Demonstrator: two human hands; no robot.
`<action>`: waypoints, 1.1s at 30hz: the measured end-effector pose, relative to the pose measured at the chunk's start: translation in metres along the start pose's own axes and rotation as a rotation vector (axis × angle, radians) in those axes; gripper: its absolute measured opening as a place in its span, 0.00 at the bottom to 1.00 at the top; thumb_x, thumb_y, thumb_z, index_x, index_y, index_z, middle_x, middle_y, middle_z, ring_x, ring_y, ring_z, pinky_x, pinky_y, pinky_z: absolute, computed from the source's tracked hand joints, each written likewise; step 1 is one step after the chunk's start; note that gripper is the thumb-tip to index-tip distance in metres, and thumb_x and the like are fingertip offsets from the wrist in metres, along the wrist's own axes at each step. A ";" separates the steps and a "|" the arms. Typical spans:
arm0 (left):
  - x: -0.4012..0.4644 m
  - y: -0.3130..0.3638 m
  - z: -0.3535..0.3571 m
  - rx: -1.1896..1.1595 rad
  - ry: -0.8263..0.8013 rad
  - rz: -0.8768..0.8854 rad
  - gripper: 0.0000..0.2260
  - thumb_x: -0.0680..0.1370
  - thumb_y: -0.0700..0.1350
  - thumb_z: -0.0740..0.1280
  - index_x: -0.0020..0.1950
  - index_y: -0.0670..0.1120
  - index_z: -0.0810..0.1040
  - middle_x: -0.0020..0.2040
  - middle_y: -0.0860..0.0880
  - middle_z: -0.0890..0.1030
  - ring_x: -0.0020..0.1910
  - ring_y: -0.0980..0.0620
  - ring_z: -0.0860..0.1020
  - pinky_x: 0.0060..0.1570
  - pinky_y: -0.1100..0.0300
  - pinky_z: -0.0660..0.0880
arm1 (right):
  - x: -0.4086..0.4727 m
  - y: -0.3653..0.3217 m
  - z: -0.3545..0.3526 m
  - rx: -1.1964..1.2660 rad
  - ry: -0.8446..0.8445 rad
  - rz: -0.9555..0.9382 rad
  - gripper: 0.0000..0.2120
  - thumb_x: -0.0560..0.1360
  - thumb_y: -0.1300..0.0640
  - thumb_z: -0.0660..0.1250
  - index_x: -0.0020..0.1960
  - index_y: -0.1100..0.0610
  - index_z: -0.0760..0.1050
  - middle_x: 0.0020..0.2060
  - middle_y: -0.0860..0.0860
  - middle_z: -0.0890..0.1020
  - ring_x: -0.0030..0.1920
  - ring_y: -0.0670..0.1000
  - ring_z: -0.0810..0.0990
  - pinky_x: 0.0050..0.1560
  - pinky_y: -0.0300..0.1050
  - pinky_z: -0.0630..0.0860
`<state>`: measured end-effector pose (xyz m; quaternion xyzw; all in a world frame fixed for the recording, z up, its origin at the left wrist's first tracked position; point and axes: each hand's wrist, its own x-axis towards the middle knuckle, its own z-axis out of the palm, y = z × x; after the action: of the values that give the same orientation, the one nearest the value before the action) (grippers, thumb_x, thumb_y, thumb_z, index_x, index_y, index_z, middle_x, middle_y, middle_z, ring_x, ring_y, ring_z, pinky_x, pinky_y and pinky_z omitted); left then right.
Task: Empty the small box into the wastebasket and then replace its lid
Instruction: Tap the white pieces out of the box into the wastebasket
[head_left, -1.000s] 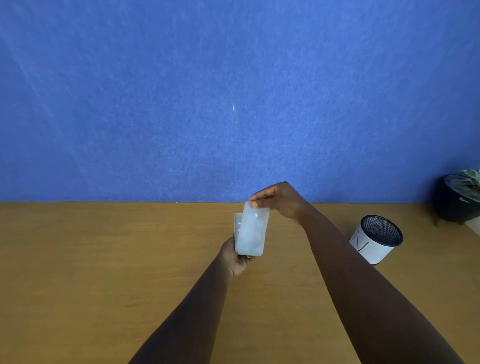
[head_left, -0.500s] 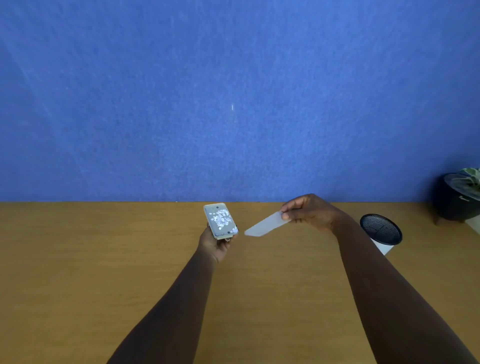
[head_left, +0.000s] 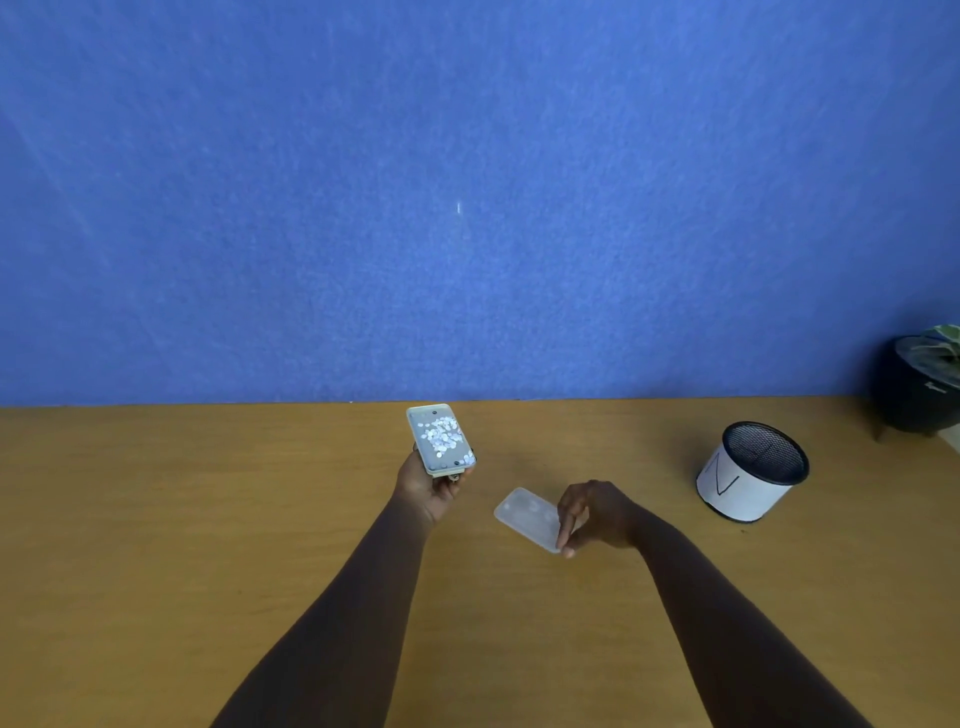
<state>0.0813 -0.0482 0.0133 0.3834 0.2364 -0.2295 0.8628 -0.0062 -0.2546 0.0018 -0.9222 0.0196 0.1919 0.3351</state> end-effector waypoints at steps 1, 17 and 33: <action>0.000 -0.001 0.001 0.004 -0.002 -0.003 0.14 0.82 0.43 0.53 0.42 0.42 0.74 0.39 0.43 0.75 0.19 0.50 0.80 0.19 0.64 0.76 | 0.000 0.003 0.004 -0.018 -0.001 0.011 0.11 0.60 0.65 0.78 0.42 0.59 0.85 0.39 0.41 0.75 0.48 0.43 0.74 0.45 0.27 0.68; -0.014 -0.025 0.030 0.054 -0.110 -0.077 0.12 0.83 0.44 0.53 0.44 0.45 0.73 0.42 0.43 0.75 0.39 0.46 0.75 0.22 0.55 0.79 | -0.013 -0.052 -0.026 0.783 0.490 0.118 0.11 0.71 0.56 0.71 0.53 0.58 0.80 0.44 0.53 0.82 0.42 0.49 0.78 0.38 0.38 0.75; -0.042 -0.080 0.092 0.338 -0.325 -0.148 0.12 0.82 0.49 0.52 0.56 0.48 0.74 0.55 0.50 0.76 0.57 0.51 0.73 0.56 0.49 0.70 | -0.053 -0.067 -0.031 0.373 0.788 0.227 0.20 0.62 0.51 0.76 0.52 0.56 0.81 0.48 0.52 0.85 0.45 0.48 0.81 0.42 0.41 0.74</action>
<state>0.0233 -0.1580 0.0487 0.4618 0.0800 -0.3869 0.7941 -0.0333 -0.2271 0.0840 -0.8406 0.2812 -0.1454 0.4395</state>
